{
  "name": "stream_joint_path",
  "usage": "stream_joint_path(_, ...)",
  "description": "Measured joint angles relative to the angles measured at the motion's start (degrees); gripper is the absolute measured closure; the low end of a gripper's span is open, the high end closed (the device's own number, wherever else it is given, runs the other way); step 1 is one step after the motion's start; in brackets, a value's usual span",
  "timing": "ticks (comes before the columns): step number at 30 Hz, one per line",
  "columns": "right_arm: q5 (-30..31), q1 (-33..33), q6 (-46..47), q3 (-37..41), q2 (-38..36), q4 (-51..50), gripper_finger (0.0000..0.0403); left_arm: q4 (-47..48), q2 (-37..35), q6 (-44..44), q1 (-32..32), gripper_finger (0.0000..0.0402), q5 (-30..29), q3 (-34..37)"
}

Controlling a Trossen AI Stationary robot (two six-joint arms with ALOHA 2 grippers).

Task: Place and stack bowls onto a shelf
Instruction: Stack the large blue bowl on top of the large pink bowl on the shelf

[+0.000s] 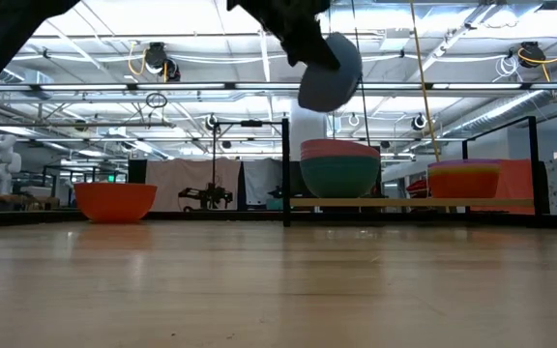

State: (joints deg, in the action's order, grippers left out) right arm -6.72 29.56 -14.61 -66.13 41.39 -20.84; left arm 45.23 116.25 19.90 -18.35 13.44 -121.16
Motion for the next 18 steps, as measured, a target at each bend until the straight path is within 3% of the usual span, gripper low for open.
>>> stream_joint_path(10,0.9,0.0,0.0,0.0,0.0,0.0,0.0403,1.8,3.7,1.0,0.1,0.0399,-0.5,0.0)
stream_joint_path(18,0.8,0.0,0.0,0.0,-0.1,0.0,0.0403,2.8,5.1,3.0,0.0,0.0399,-9.2,0.0)
